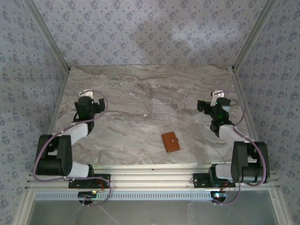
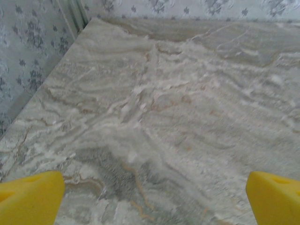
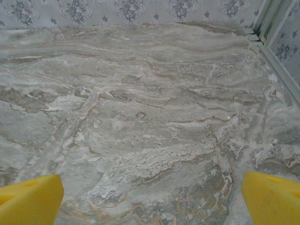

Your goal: Take the credit cards out of the card holder

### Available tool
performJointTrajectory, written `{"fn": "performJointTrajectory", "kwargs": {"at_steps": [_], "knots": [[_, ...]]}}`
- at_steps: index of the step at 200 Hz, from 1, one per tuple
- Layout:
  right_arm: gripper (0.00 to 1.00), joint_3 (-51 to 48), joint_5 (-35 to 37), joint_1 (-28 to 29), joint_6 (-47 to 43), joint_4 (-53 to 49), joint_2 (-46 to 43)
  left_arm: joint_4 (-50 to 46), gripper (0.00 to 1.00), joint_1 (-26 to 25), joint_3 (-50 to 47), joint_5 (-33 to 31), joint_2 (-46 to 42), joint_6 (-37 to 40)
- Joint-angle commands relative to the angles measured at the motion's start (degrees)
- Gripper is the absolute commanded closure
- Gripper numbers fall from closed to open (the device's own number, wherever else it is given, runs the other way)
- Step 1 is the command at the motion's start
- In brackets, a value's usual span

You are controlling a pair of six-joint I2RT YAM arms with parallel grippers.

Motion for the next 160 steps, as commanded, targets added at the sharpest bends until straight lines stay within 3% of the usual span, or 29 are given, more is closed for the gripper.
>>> {"fn": "performJointTrajectory", "kwargs": {"at_steps": [1,32,72,115,139,160], "knots": [[0.00,5.80,-1.99,1.42,5.14,-18.53,-3.43,-14.51,0.00,-3.47,5.17,-3.26,-2.42,-3.08],[0.03,11.83,-4.60,5.26,9.86,-34.34,-6.18,-29.05,0.01,-8.08,11.49,2.12,-5.48,-9.03],[0.07,16.37,-5.54,11.49,15.22,-46.47,-7.23,-40.48,0.01,-14.09,16.83,8.22,-4.43,-17.38],[0.16,17.78,-10.55,17.40,18.06,-48.37,-4.23,-43.64,0.01,-20.95,20.66,16.82,0.95,-24.38],[0.27,17.86,-11.34,19.86,21.08,-47.51,-0.55,-43.80,0.01,-23.92,20.44,19.44,3.30,-28.49],[0.28,19.51,-9.60,23.84,21.80,-50.72,2.42,-42.70,0.02,-25.71,19.09,21.75,3.83,-31.73]]}}
